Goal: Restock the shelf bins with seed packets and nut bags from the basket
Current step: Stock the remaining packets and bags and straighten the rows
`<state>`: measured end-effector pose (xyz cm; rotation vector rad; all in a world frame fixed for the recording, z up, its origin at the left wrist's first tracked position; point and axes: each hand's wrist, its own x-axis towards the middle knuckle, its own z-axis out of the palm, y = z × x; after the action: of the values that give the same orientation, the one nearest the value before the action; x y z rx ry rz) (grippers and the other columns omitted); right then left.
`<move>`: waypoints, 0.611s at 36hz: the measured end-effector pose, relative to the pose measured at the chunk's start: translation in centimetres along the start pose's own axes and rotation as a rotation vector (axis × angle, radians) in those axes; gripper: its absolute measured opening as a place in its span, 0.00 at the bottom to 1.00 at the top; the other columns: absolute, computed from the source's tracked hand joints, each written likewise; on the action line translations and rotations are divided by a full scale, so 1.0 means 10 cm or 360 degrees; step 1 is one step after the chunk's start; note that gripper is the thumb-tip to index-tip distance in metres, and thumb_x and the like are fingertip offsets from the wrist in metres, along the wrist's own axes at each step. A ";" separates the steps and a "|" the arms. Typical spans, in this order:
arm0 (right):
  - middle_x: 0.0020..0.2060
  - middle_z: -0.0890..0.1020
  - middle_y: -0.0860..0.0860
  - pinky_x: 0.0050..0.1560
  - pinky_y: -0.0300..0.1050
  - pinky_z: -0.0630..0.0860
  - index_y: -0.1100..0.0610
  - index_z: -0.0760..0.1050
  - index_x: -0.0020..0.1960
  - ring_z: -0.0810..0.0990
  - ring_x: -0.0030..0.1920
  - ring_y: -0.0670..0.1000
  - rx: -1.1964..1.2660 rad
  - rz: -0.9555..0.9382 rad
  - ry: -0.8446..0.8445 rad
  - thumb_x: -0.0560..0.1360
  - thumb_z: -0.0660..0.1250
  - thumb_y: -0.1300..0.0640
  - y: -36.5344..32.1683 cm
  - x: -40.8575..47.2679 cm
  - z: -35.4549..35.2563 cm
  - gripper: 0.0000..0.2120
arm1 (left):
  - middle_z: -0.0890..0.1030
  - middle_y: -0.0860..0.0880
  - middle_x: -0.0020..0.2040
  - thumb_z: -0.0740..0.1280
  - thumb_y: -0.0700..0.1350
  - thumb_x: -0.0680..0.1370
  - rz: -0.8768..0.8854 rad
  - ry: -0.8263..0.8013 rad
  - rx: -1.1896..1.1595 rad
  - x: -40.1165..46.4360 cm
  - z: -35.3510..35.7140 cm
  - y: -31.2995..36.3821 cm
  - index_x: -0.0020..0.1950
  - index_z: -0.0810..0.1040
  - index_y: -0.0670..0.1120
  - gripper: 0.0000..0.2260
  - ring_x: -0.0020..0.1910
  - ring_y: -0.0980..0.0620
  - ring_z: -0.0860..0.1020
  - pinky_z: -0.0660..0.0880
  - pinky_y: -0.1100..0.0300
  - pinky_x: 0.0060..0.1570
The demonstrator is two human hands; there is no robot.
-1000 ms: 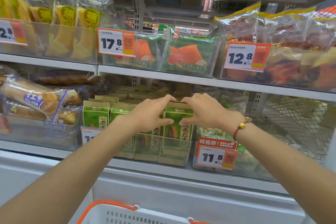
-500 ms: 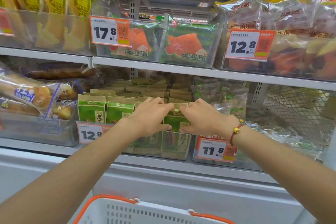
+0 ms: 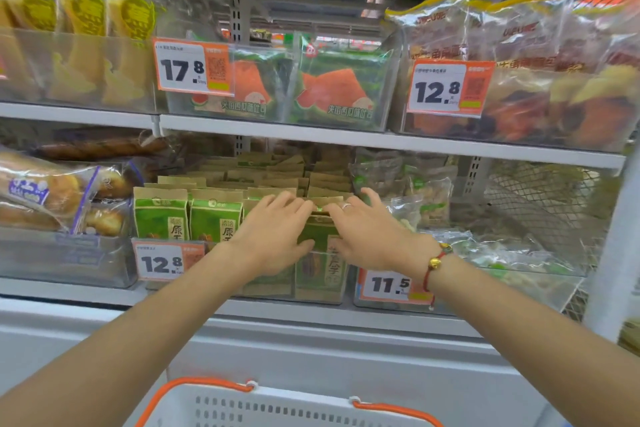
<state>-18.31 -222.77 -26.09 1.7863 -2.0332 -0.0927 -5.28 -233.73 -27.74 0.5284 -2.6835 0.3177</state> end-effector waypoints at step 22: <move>0.68 0.67 0.58 0.68 0.56 0.61 0.58 0.65 0.69 0.70 0.65 0.56 0.0181 0.0112 -0.0326 0.73 0.67 0.44 0.08 0.34 -0.18 0.30 | 0.64 0.49 0.73 0.67 0.70 0.66 -0.0316 -0.0368 0.0014 0.30 -0.05 -0.24 0.76 0.57 0.51 0.45 0.71 0.47 0.60 0.58 0.47 0.70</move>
<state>-18.67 -225.52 -23.32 1.8364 -2.2847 -0.1470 -6.73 -236.69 -25.68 0.8754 -2.8184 0.2239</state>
